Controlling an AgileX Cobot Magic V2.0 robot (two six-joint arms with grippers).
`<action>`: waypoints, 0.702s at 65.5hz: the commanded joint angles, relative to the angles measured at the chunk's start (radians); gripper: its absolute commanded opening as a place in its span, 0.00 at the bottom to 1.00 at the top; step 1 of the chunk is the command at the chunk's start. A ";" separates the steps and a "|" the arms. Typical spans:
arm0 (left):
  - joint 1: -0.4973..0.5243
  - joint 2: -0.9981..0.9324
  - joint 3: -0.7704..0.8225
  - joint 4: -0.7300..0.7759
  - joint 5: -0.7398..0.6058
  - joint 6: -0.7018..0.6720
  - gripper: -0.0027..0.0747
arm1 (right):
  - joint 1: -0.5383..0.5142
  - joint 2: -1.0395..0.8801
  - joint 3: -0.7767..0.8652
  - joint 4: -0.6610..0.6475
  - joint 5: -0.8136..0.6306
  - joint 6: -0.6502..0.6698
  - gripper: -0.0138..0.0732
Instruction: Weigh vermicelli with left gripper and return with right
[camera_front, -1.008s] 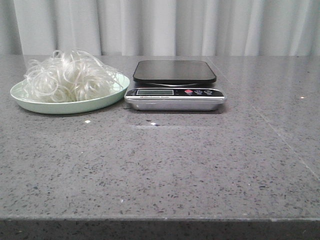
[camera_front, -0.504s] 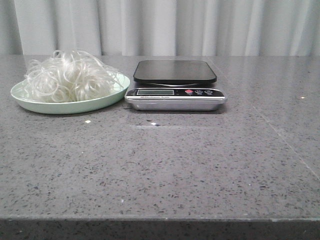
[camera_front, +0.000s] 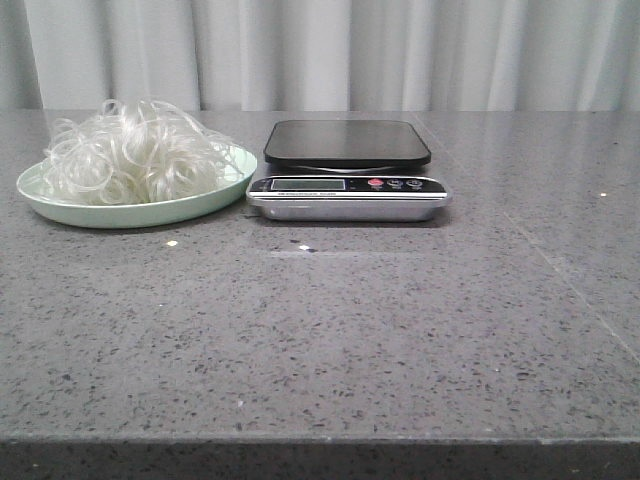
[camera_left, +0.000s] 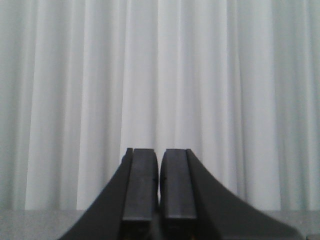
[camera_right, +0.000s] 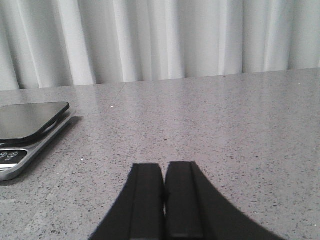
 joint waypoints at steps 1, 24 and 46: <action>0.002 0.076 -0.173 -0.017 0.077 0.000 0.20 | 0.000 -0.015 -0.008 -0.013 -0.082 -0.005 0.34; -0.006 0.372 -0.525 -0.017 0.520 0.000 0.20 | 0.000 -0.015 -0.008 -0.013 -0.082 -0.005 0.34; -0.093 0.442 -0.534 -0.037 0.572 0.000 0.28 | 0.000 -0.015 -0.008 -0.013 -0.082 -0.005 0.34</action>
